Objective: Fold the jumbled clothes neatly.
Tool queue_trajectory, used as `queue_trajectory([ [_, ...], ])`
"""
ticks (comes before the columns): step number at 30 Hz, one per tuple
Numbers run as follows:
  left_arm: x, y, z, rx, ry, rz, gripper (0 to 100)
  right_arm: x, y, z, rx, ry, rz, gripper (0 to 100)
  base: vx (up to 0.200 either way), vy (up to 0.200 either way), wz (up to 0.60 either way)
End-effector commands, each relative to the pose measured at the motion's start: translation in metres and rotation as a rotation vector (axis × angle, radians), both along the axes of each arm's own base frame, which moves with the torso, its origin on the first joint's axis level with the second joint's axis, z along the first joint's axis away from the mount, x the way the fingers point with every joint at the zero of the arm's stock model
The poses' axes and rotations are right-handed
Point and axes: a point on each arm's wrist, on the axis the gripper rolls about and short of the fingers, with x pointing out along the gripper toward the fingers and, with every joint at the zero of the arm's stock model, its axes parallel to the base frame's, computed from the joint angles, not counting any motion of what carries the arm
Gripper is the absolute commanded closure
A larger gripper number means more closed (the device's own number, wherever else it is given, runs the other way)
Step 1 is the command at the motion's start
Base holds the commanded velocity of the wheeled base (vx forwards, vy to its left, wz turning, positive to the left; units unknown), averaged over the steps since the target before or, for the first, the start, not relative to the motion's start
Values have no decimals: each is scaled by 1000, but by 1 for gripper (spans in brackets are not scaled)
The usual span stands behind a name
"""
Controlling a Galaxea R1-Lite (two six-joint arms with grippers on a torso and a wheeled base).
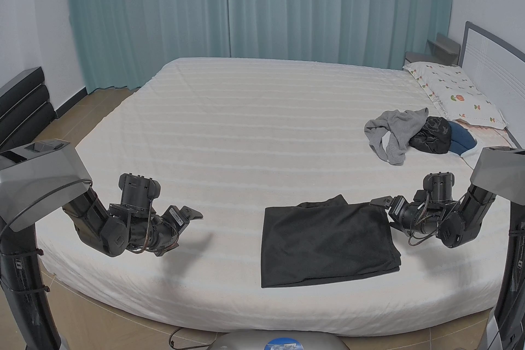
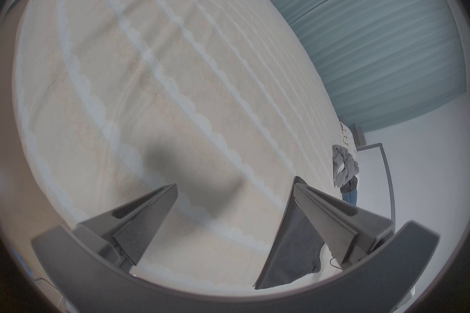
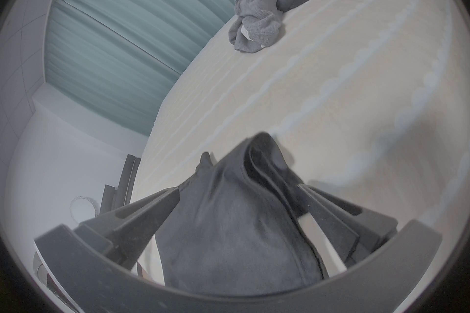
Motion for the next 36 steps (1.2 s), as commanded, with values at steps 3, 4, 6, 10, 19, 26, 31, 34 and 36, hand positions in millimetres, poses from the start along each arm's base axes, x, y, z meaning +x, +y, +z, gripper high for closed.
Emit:
queue_trajectory([
  [3,-1,-4,0,-1,0,-10,0,-7,-3,1,4,15,-2,0,0,0,0],
  [4,0,-4,0,-2,-1,-9,0,-7,-3,1,4,13,-2,0,0,0,0],
  [6,1,-5,1,-5,-3,-7,0,-8,-3,1,6,15,-3,0,0,0,0],
  [10,3,-6,2,-9,-12,-7,0,-7,-3,2,7,13,-4,0,0,-100,0],
  [19,6,-9,5,-13,-25,-12,0,-9,-3,1,0,18,-3,0,0,-200,0],
  [26,6,-9,3,-12,-22,-12,0,-16,1,-2,-20,35,22,0,0,-200,0],
  [31,6,-9,3,-12,-22,-12,0,-19,7,-3,-31,35,51,0,0,-120,0],
  [34,7,-10,2,-9,-22,-16,0,-21,16,-3,-28,38,75,0,0,0,0],
  [36,7,-13,0,-9,-27,-25,0,-21,22,-4,-26,37,90,0,0,0,0],
])
